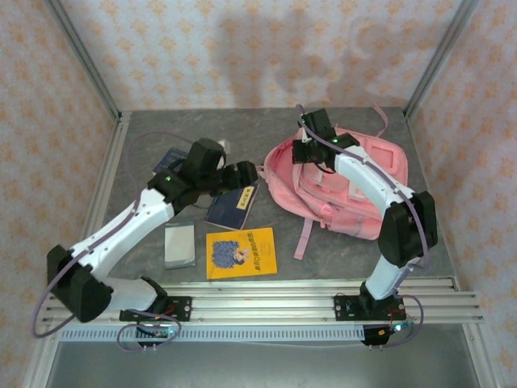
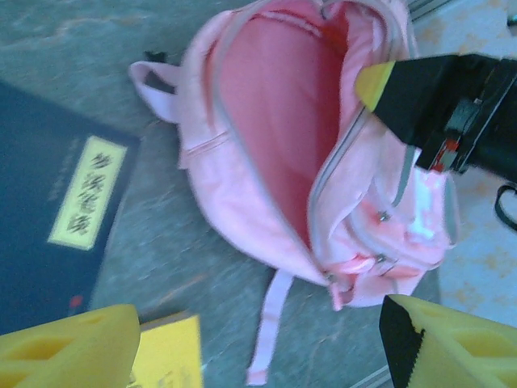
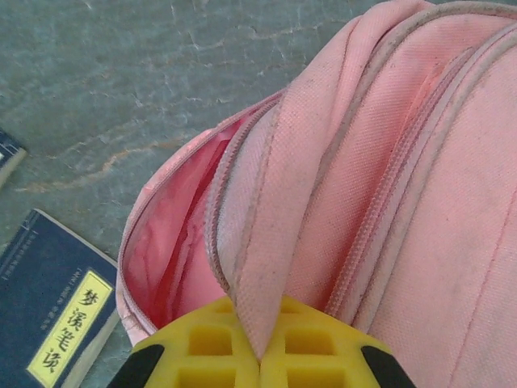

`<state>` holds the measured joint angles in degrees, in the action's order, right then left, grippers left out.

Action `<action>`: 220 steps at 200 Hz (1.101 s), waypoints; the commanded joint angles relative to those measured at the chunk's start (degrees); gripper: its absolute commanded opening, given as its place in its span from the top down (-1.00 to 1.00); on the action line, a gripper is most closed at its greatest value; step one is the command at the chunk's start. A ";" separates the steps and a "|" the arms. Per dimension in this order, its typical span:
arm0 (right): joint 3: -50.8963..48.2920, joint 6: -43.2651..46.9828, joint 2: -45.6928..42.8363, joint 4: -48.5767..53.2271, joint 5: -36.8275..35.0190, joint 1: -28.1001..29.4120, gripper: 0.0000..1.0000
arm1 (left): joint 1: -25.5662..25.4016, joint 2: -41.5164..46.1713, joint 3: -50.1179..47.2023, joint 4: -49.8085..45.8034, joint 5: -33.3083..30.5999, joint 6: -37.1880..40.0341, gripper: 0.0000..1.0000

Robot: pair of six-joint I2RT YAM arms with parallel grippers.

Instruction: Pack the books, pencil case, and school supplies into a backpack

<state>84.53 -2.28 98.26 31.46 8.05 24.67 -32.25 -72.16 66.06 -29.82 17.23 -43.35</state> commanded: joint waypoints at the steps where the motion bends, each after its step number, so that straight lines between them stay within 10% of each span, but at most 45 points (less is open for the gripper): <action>1: -0.98 -0.31 -0.36 0.19 -6.92 0.35 0.82 | -0.27 6.51 -5.33 -4.55 -3.14 2.46 -0.58; 29: -1.95 -1.82 -3.28 -0.92 -11.19 1.53 -0.07 | -0.31 11.69 -11.74 -7.42 -2.40 2.95 -0.58; 63: -2.48 -7.54 -7.78 -0.57 -9.72 1.73 -0.39 | -0.80 17.87 -20.71 -6.02 -2.24 1.72 -0.57; 164: -32.86 -23.26 -19.56 -12.69 -5.14 28.80 0.50 | -12.69 23.10 -37.34 -1.82 -6.36 -2.30 -0.15; 220: -33.46 -24.29 -14.59 -15.02 -5.77 31.54 0.69 | -13.10 17.41 -40.40 3.66 -9.34 -2.95 -0.10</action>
<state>50.33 -24.73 82.43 19.92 4.32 56.10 -45.01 -52.51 26.06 -30.76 11.68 -45.58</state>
